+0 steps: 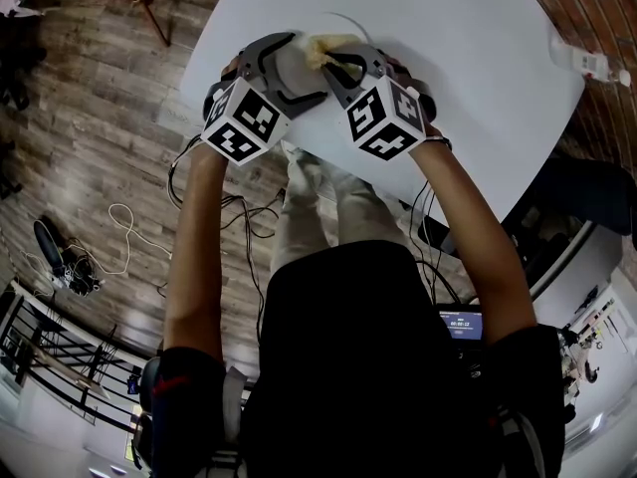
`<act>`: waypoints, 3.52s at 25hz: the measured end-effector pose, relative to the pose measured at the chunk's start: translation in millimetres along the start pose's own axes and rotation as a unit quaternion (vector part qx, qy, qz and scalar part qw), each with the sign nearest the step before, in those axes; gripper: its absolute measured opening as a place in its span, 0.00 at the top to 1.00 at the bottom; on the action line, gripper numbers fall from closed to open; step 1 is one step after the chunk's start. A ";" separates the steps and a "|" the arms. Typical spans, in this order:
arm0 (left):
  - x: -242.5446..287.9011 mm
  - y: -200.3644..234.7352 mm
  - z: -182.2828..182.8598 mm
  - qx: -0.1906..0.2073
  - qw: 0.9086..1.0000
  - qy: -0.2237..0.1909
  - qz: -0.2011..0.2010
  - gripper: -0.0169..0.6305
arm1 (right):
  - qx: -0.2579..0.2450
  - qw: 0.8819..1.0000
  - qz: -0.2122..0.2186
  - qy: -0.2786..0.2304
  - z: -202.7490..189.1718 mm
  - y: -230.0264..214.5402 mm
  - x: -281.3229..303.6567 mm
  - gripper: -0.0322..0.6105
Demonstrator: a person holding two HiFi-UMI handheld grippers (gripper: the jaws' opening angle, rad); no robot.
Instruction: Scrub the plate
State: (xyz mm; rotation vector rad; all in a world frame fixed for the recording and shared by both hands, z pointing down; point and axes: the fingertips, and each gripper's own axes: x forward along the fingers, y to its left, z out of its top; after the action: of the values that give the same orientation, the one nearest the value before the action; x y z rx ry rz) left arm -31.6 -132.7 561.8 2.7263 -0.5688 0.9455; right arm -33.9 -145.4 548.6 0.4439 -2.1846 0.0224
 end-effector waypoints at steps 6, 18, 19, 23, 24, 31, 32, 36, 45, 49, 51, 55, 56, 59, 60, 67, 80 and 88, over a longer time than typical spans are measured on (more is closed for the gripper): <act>0.2 1.1 -1.8 0.000 1.000 0.000 0.000 0.29 | -0.003 1.000 0.000 0.005 5.3 -5.6 7.8 0.86; 0.2 -1.0 0.7 0.002 1.000 -0.002 0.000 0.29 | 0.009 1.000 -0.010 0.003 16.1 -17.0 14.8 0.86; 0.5 -1.1 1.0 0.002 1.000 -0.002 0.000 0.29 | 0.011 1.000 -0.010 0.003 16.0 -17.4 14.8 0.86; 1.3 -0.6 1.4 0.002 1.000 -0.003 0.000 0.29 | 0.021 1.000 -0.008 0.000 15.5 -18.0 14.2 0.86; 1.2 -0.5 1.5 0.002 1.000 -0.003 0.000 0.29 | 0.025 1.000 -0.006 -0.001 15.7 -17.5 13.9 0.86; 0.8 0.6 0.1 0.003 1.000 -0.004 0.000 0.29 | 0.036 0.999 0.010 0.000 17.0 -8.1 13.8 0.87; 0.9 0.5 -0.5 0.003 1.000 -0.004 0.000 0.29 | 0.038 0.999 0.013 0.000 17.1 -5.6 14.1 0.86; 0.6 0.3 0.1 0.003 1.000 -0.005 -0.001 0.29 | 0.045 0.999 0.023 -0.001 18.7 3.4 13.4 0.86; 0.9 -0.1 0.2 0.003 1.000 -0.005 -0.001 0.29 | 0.048 0.997 0.063 -0.005 22.3 16.0 12.5 0.87; 0.1 -0.4 0.5 0.004 1.000 -0.005 -0.001 0.29 | 0.044 0.996 0.078 -0.012 26.8 23.1 12.3 0.87; 0.3 -0.5 1.0 0.004 1.000 -0.004 -0.001 0.29 | 0.042 0.996 0.082 -0.016 27.3 23.5 12.1 0.87; 0.9 -2.3 0.8 0.005 1.000 -0.004 -0.002 0.29 | 0.038 0.994 0.097 -0.021 27.1 26.4 11.9 0.87; 1.0 -2.3 0.6 0.005 1.000 -0.005 -0.002 0.29 | 0.037 0.994 0.102 -0.022 27.5 27.2 12.2 0.87; 0.3 -1.4 -0.4 0.004 1.000 -0.005 -0.002 0.29 | 0.032 0.992 0.121 -0.021 29.9 29.2 13.3 0.87; -0.4 -1.1 -0.5 0.004 1.000 -0.005 -0.001 0.29 | 0.029 0.991 0.128 -0.023 32.4 29.7 13.5 0.87; -0.3 0.0 0.2 0.005 1.000 -0.006 -0.001 0.29 | 0.035 0.984 0.172 -0.023 33.5 38.9 16.5 0.87; -4.7 0.8 -1.6 -0.005 1.000 0.000 0.001 0.29 | 0.044 0.983 0.173 -0.039 39.2 39.4 12.5 0.87; -7.2 4.9 12.1 -0.008 1.000 0.005 0.004 0.29 | 0.058 0.985 0.155 -0.047 36.2 25.1 1.3 0.87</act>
State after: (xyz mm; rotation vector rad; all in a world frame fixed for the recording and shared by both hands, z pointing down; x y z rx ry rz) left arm -32.2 -138.8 548.2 2.7057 -0.5844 0.9517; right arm -70.6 -128.6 531.0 0.1690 -2.3339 0.3064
